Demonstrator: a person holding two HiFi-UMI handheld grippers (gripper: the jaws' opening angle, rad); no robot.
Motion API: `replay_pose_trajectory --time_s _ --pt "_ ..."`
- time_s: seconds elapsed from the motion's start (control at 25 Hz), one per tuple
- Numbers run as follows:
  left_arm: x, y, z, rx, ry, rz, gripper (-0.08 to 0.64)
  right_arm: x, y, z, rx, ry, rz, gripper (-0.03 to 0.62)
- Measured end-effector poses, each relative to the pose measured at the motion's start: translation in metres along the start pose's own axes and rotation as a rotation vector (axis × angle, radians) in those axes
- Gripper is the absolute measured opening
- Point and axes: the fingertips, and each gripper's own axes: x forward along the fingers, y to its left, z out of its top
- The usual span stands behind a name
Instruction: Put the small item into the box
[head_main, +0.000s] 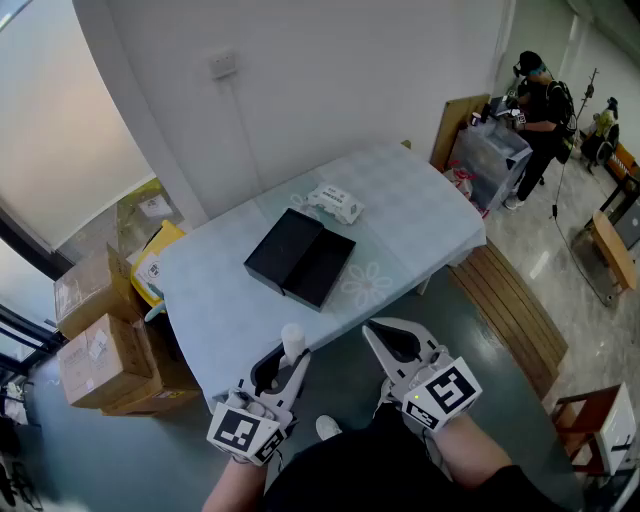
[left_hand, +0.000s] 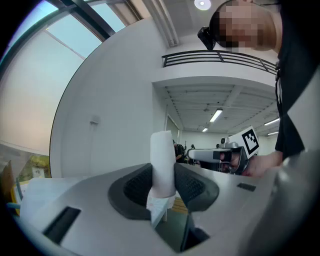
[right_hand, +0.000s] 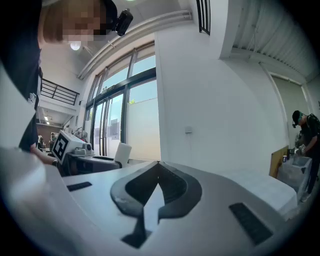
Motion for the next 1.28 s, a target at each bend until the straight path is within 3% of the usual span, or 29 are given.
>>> replay_pose_trajectory --time_s 1.28 --pt "0.008 -0.010 0.001 -0.004 -0.003 0.009 0.133 -0.004 -0.016 0.010 -0.020 -0.028 0.014 0.009"
